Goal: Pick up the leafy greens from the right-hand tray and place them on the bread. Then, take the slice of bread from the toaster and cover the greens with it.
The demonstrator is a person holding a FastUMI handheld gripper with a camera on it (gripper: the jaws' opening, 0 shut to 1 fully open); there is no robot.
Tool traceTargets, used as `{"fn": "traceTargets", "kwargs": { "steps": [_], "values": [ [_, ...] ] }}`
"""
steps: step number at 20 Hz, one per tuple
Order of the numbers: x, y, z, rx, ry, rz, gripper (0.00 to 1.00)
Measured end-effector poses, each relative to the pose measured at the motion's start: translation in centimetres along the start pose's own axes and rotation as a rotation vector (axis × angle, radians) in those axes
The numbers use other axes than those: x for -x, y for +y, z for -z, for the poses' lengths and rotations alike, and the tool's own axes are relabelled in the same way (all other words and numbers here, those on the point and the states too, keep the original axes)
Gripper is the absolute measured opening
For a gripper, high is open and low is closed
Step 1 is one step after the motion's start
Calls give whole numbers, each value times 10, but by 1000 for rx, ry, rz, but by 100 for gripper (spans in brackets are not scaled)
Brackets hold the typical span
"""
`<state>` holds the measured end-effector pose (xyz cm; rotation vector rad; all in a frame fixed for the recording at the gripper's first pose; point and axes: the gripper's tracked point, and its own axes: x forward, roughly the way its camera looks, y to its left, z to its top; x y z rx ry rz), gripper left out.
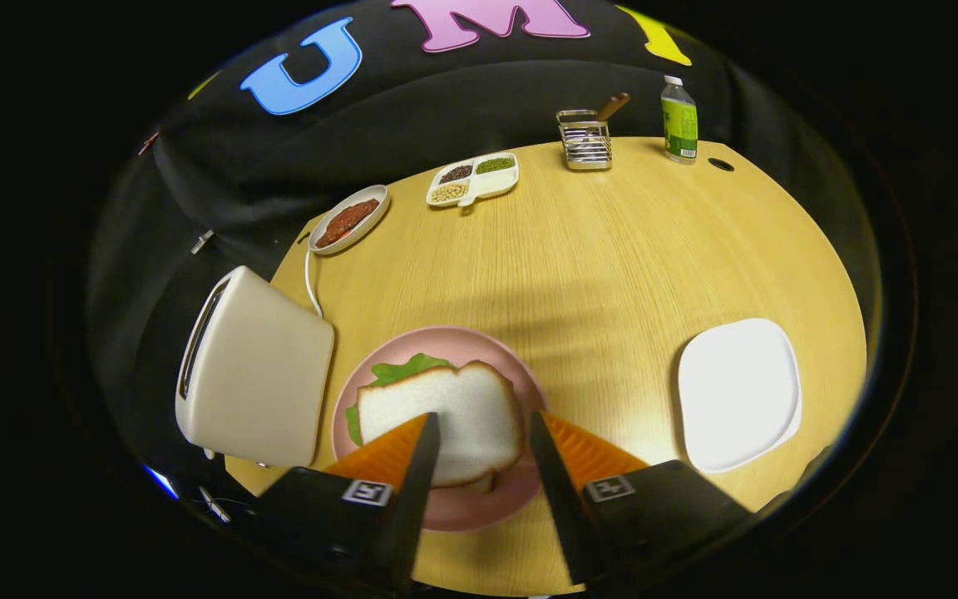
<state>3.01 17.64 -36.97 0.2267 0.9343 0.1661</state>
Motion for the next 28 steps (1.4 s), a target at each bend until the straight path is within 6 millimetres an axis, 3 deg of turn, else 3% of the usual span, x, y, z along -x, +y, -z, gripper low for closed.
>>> {"fn": "traceTargets", "kwargs": {
  "steps": [1,5,9,13,19,21,24,28],
  "values": [
    [3,0,-4,-11,-11,-5,96],
    [25,-6,-25,-26,-66,24,99],
    [71,-9,-72,41,-188,57,99],
    [140,-2,-136,123,-377,60,99],
    [255,20,-212,174,-691,30,99],
    [293,24,-223,201,-757,25,98],
    [346,11,-242,202,-838,58,98],
    [382,-28,-251,160,-873,127,99]
  ]
}}
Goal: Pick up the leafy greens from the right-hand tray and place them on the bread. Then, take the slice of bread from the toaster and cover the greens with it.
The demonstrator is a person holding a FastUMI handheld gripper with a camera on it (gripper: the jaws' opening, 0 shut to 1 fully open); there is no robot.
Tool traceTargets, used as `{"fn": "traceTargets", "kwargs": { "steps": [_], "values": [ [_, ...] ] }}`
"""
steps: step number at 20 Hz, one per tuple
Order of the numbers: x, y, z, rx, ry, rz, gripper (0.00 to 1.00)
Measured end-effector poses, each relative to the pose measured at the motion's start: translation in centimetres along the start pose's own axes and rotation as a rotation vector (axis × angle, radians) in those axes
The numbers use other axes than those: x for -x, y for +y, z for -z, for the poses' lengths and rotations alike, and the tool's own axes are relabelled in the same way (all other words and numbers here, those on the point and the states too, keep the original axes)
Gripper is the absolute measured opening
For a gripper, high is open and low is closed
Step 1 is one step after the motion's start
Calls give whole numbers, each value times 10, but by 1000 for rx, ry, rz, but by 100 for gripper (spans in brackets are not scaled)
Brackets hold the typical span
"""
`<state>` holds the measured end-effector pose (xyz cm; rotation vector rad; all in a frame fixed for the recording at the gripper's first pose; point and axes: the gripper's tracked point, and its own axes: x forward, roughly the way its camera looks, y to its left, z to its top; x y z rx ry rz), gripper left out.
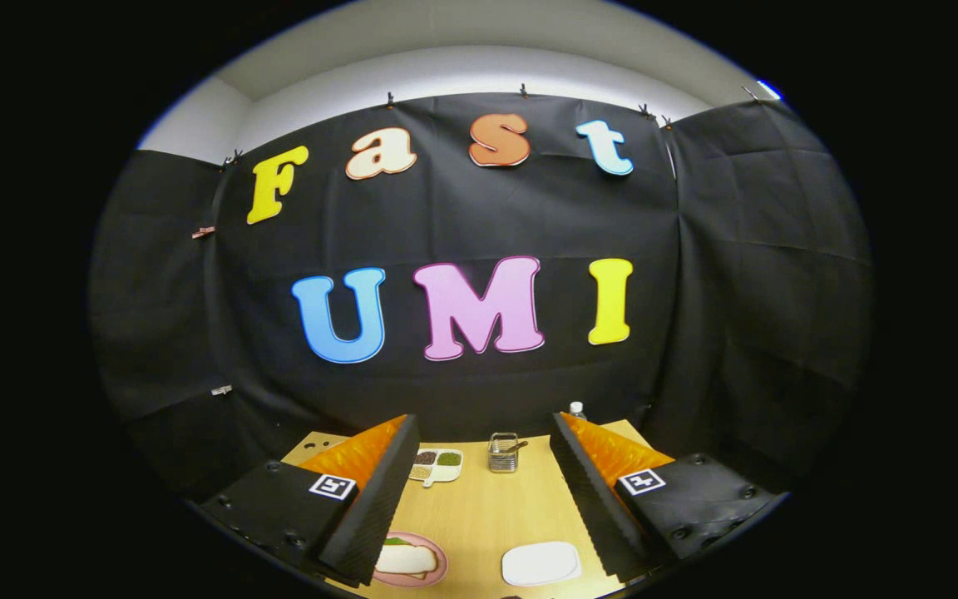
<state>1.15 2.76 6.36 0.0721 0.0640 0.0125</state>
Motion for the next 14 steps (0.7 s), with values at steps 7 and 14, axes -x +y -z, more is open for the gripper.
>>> {"fn": "traceTargets", "kwargs": {
  "steps": [7,14],
  "values": [
    [1,-69,20,-29,39,29,98],
    [-19,-74,29,-36,57,-58,98]
  ]
}}
